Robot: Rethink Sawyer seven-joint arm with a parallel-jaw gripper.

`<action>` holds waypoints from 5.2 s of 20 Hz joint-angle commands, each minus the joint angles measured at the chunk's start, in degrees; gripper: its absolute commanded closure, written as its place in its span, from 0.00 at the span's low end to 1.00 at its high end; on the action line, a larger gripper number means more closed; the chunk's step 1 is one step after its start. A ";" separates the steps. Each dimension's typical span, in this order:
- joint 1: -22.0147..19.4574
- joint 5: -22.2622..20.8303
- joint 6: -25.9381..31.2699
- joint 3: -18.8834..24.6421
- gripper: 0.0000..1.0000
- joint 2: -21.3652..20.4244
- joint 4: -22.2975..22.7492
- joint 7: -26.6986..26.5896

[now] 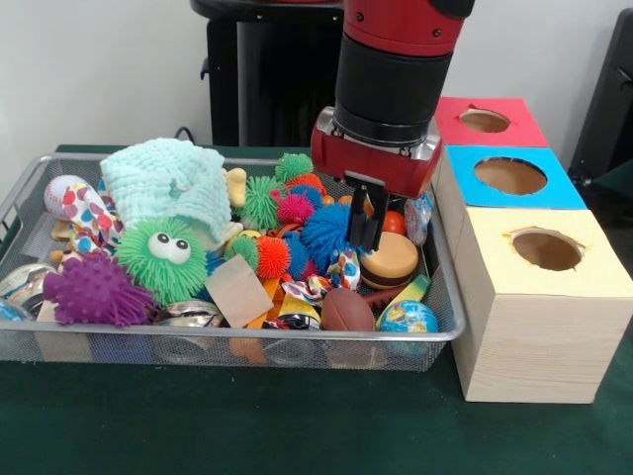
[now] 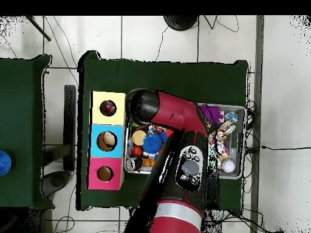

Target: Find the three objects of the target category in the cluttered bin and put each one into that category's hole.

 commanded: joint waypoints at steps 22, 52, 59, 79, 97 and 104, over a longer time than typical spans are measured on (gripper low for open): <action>-5.40 -11.27 -1.76 9.70 0.00 4.46 6.31 -2.47; -11.05 -9.81 5.86 19.22 0.00 7.43 7.73 -0.42; -10.66 -10.81 3.44 19.30 0.00 8.89 8.10 1.44; -6.49 -16.72 2.07 10.40 0.00 2.44 3.31 3.94; -7.54 -20.05 -5.54 9.96 0.00 7.44 -0.08 3.44; -9.03 -17.13 -1.18 13.41 0.00 8.12 2.30 2.10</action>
